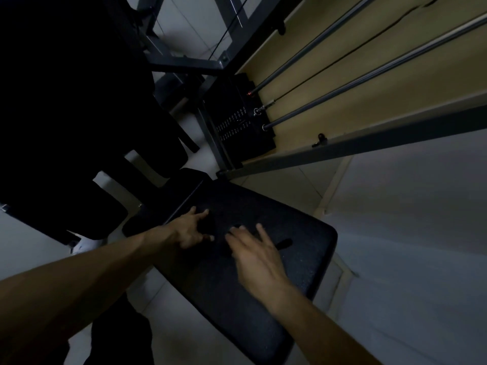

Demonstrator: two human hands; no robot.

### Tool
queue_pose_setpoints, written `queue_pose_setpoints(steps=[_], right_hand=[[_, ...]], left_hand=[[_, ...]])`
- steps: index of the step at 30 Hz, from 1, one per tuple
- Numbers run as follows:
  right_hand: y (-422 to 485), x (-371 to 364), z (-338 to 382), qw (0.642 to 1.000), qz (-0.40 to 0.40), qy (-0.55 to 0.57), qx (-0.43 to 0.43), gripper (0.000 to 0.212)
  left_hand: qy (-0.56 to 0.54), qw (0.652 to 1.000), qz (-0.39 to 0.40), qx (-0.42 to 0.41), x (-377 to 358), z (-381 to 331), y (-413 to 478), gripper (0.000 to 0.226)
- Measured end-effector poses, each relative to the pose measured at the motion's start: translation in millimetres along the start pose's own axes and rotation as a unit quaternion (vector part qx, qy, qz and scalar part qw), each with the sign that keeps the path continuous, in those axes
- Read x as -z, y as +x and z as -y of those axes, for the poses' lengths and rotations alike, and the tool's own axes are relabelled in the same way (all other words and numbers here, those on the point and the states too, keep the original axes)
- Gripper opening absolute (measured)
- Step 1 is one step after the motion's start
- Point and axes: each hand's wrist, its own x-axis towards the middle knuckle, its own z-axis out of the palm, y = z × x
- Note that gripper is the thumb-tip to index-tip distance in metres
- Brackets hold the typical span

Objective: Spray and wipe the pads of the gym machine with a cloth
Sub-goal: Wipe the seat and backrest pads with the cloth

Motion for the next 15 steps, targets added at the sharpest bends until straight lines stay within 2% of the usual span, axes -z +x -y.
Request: queue_pose_setpoints(steps=[2, 4, 7, 9, 12, 14, 15], right_hand=[[11, 9, -36, 0.996, -0.027, -0.047, -0.066, 0.067], [23, 18, -65, 0.983, -0.052, -0.088, -0.153, 0.058], [39, 9, -50, 0.971, -0.044, -0.085, -0.217, 0.057], [44, -5, -15, 0.979, -0.02, -0.063, -0.194, 0.066], [47, -20, 28, 0.995, 0.054, 0.002, -0.082, 0.071], [38, -18, 30, 0.994, 0.105, 0.037, -0.002, 0.069], [31, -14, 22, 0.993, 0.105, 0.038, 0.026, 0.067]], left_hand=[[-0.002, 1.0, 0.004, -0.006, 2, 3, 1, 0.096], [-0.012, 1.0, 0.007, -0.012, 3, 6, 0, 0.096], [-0.019, 1.0, 0.007, -0.022, 3, 12, 1, 0.096], [-0.019, 0.999, 0.007, -0.028, 2, 13, 1, 0.094], [0.01, 0.999, 0.001, -0.038, 4, 15, 1, 0.09], [0.01, 0.999, -0.001, -0.049, 6, 18, -1, 0.088], [0.002, 0.999, -0.002, -0.05, 6, 20, -1, 0.088]])
